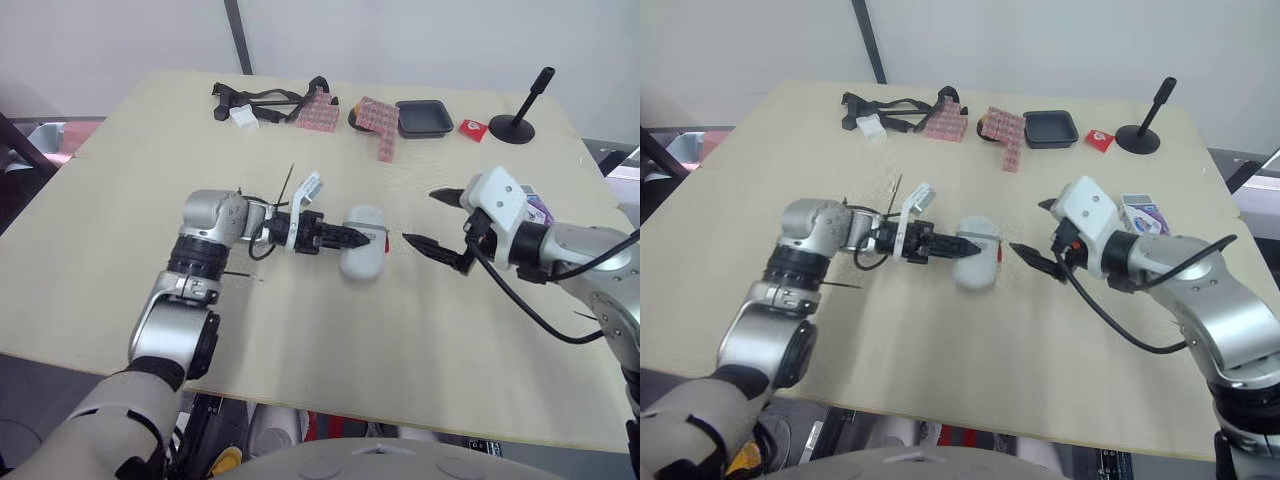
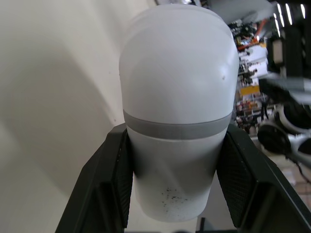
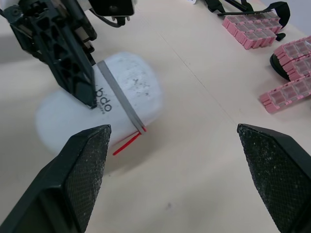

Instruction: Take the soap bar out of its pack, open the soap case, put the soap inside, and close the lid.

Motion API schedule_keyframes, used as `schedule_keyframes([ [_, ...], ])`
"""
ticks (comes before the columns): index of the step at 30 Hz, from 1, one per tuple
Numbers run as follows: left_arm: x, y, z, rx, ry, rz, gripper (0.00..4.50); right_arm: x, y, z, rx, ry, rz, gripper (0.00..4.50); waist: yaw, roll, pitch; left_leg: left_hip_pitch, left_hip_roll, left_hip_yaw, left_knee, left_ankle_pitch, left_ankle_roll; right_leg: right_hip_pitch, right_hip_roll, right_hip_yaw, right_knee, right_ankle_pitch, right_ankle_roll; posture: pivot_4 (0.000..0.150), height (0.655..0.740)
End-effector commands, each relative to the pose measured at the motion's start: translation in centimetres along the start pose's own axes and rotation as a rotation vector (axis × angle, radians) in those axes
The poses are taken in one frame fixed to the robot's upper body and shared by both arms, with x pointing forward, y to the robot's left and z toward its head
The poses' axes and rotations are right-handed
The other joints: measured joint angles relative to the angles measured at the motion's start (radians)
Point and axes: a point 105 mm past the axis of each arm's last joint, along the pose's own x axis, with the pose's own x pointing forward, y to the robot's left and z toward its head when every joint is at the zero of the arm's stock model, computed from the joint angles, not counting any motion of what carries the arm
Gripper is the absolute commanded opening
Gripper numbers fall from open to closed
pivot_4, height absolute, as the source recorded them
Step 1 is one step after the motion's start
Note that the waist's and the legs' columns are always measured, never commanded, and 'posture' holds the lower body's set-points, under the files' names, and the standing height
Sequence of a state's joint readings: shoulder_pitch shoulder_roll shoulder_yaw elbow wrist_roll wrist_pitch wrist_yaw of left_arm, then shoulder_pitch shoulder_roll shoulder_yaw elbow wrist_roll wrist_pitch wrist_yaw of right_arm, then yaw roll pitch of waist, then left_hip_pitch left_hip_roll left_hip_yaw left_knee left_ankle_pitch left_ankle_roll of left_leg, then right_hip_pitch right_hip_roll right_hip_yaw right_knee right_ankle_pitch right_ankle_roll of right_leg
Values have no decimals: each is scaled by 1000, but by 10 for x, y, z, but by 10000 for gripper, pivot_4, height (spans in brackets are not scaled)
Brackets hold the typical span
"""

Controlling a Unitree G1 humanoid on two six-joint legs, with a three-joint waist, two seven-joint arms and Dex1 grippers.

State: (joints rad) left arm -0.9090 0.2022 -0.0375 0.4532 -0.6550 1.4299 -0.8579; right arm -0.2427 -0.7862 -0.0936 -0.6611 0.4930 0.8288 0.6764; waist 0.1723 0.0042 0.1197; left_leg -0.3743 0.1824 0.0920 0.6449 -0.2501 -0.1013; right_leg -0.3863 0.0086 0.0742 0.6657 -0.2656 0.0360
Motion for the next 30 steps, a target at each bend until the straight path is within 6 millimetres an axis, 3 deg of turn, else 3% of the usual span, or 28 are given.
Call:
schedule_keyframes([
  [1, 3, 2, 9, -41, -20, 40, 19094, -7, 2, 1, -98, 7, -9, 44693, 1, 0, 0, 0, 0, 0, 0, 0, 0, 0, 0, 0, -1, 0, 0, 1500, 7400],
  [6, 11, 21, 2, -117, 13, 139, 19094, -2, 4, -11, -93, 29, -34, 44693, 3, 0, 0, 0, 0, -1, 0, -1, 1, 2, 0, 0, -3, 0, 0, 1500, 7400],
  [9, 12, 35, -1, -161, 19, 222, 33287, 0, 5, -16, -71, 34, -48, 45000, 4, 0, 0, 1, 0, -1, 0, -1, 1, 3, 0, -1, -3, 0, 0, 1500, 7400],
  [13, 5, 30, 8, -171, -5, 217, 44386, 2, 2, -17, -52, 24, -67, 45000, 2, 0, 0, 2, 0, -2, 0, -1, 1, 4, -1, -2, -3, 0, 0, 1500, 7400],
  [21, -49, -1, 33, -58, -88, 218, 44386, 7, -7, -22, -29, 25, -107, 45000, -12, 0, 1, 1, 0, -2, -1, -1, 1, 5, -1, -3, -6, 0, 0, 1500, 7400],
  [25, -71, -18, 35, 212, -171, 225, 44386, 11, -21, -25, 30, 1, -185, 45000, -12, 1, 1, 1, 0, -3, -3, -1, 0, 5, -2, -4, -7, 0, 0, 1500, 7400],
  [30, -87, 2, 19, 608, -212, 368, 44386, 9, -27, -30, 78, -54, -264, 45000, -9, 3, 2, 1, 0, -3, -6, -2, 0, 5, -1, -4, -10, 0, 0, 1500, 7400],
])
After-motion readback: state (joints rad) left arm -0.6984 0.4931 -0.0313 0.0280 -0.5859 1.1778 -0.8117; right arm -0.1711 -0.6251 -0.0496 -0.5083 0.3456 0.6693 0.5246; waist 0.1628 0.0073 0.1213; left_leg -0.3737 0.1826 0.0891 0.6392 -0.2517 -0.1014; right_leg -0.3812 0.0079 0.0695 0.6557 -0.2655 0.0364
